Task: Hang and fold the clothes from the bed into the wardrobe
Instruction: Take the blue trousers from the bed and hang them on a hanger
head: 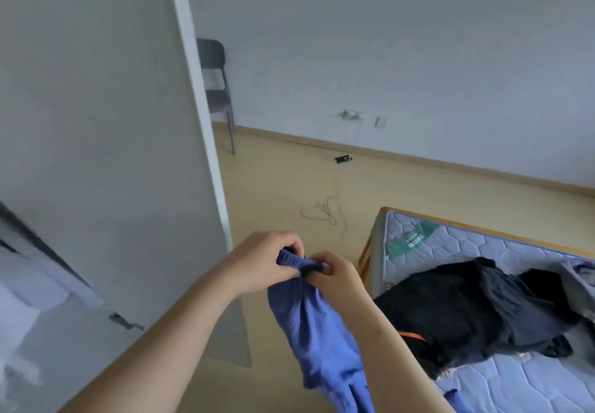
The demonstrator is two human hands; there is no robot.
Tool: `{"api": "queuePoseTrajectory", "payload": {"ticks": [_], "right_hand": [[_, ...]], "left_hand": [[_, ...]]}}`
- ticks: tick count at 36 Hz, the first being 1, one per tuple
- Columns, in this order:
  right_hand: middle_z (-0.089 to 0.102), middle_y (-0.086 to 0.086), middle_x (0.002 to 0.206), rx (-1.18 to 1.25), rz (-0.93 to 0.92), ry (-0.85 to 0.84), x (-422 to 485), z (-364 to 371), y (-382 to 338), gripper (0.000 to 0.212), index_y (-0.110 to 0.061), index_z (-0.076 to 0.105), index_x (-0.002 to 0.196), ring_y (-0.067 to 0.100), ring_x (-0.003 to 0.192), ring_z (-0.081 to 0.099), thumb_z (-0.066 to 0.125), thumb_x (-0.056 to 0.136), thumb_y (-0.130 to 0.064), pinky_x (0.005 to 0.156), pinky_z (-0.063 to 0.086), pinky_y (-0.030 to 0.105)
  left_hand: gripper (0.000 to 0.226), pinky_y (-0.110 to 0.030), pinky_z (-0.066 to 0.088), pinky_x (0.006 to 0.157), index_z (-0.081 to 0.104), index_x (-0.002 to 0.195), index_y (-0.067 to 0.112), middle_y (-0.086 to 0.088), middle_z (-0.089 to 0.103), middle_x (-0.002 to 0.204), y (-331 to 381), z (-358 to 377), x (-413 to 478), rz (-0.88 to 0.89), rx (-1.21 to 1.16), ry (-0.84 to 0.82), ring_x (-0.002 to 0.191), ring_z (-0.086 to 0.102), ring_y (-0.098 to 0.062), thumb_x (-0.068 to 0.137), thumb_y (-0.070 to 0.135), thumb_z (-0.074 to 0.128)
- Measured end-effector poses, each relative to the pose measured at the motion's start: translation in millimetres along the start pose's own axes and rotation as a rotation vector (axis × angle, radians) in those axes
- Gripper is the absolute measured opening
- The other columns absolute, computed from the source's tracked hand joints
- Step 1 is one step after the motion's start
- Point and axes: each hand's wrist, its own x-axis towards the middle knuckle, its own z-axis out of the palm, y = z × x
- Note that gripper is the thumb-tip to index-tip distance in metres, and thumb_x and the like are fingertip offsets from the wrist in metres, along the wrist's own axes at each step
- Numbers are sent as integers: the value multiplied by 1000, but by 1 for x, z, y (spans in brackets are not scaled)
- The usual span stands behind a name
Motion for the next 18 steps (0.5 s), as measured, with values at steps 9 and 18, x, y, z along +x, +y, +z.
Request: {"api": "queuePoseTrajectory", "payload": {"ticks": [9,18], "right_hand": [[48,-6,77,-239,-182,-25,-12,83,-45,24,-31,45,47,25,85,46,58,66,-22,72,33,29],[38,-4,56,-191,-307,-401,-19,148,-99,27,-12,44,62,10,55,34,65,80,-16,48,27,17]], "left_hand": [[34,-16,34,53,42,68,34,10,51,65,-55,-48,-80,-157,102,188,57,45,-3,79,15,67],[17,-22,32,56,41,80,22,4,56,83,-95,-107,-154,-308,379,486,75,49,-18,85,21,57]]}}
